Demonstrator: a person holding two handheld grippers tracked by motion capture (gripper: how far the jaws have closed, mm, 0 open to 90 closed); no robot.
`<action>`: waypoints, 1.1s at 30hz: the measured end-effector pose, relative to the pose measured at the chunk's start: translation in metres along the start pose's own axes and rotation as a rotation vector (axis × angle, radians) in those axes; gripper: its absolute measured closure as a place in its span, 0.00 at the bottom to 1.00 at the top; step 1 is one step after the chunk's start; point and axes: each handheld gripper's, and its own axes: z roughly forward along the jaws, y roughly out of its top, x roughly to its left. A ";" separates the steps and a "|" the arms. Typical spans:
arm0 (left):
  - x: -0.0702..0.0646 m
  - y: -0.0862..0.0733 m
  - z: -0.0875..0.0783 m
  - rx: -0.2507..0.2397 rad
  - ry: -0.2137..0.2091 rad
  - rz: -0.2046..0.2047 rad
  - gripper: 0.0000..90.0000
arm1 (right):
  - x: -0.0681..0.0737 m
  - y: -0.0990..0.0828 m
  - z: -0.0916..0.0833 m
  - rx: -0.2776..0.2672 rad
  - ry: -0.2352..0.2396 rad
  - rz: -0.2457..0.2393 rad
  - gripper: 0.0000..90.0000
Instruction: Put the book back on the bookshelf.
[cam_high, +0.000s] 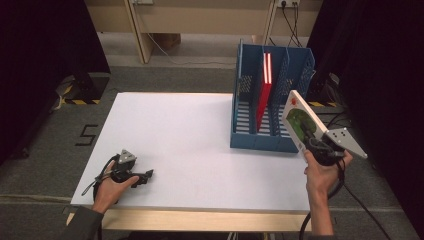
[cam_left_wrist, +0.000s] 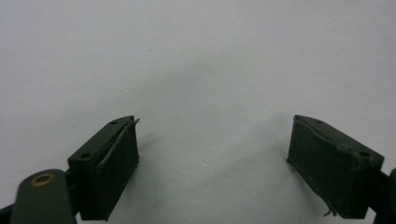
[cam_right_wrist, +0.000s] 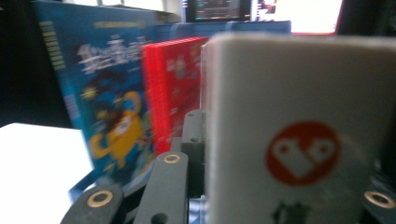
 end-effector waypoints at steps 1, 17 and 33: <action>0.000 0.000 0.000 -0.002 0.001 0.001 0.16 | -0.003 0.001 0.005 -0.001 -0.014 0.004 0.85; 0.000 -0.004 0.000 -0.029 0.004 -0.003 0.16 | -0.011 0.006 0.092 0.064 -0.158 0.054 0.85; -0.001 -0.004 0.000 -0.030 0.007 -0.006 0.16 | -0.008 -0.013 0.147 0.149 -0.174 0.074 0.85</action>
